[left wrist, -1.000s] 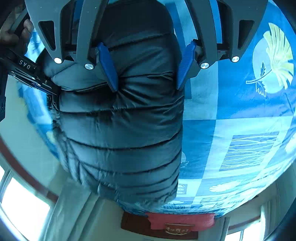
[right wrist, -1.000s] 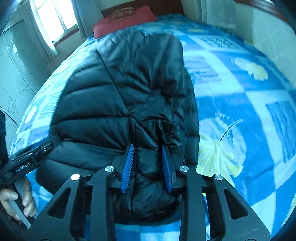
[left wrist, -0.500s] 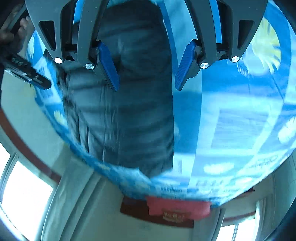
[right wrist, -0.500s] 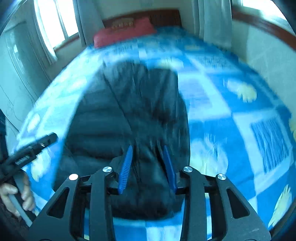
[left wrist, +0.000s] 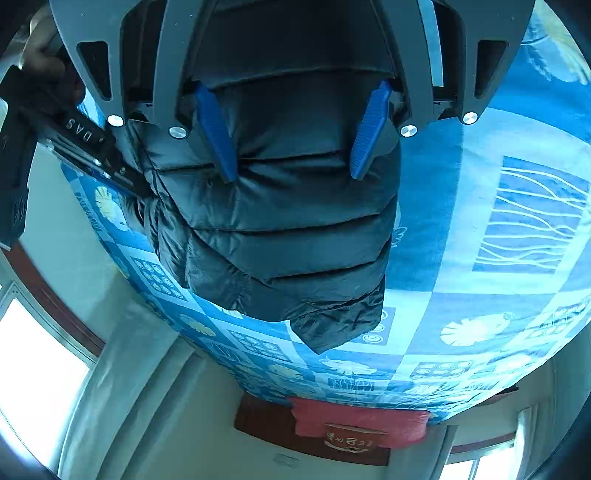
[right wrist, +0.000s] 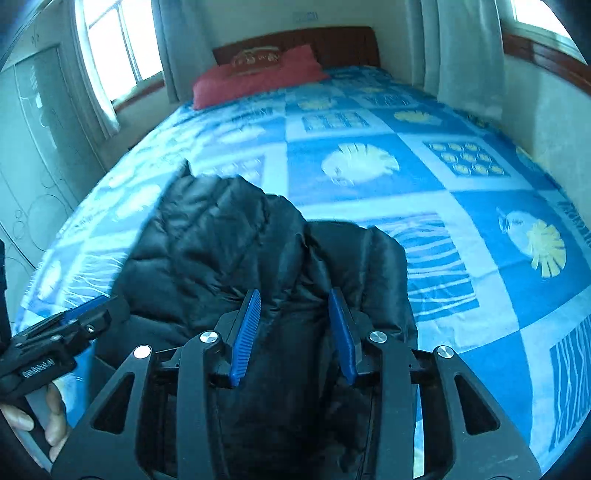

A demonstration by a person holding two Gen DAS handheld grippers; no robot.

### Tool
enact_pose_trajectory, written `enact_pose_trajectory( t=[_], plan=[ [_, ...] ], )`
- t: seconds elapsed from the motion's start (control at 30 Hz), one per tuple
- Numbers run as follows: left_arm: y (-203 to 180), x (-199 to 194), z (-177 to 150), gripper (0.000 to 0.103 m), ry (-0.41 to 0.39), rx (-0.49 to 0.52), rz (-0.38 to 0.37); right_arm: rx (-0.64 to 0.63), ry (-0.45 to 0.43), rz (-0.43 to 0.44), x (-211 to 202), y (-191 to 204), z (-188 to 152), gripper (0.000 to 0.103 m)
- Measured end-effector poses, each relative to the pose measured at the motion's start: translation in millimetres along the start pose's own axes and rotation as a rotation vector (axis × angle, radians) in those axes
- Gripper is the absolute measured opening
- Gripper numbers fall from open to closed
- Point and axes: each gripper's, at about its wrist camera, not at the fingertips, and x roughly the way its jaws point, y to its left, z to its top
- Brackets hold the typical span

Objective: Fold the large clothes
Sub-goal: 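Open the right tool and hold both tools above the folded jacket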

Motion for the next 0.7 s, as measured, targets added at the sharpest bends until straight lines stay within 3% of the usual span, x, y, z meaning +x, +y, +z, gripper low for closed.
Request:
enact_pose_trajectory(
  t=[0.23, 0.7],
  plan=[
    [-7.1, 28.5, -5.2, 0.066, 0.038, 0.031, 0.059, 0.001, 0.011, -0.002, 24.8, -6.1, -17.1, 0.036],
    [-4.1, 53.4, -12.3, 0.066, 0.036, 0.032, 0.096, 0.030, 0.008, 0.008, 45.1, -11.4, -26.2, 0.035]
  ],
)
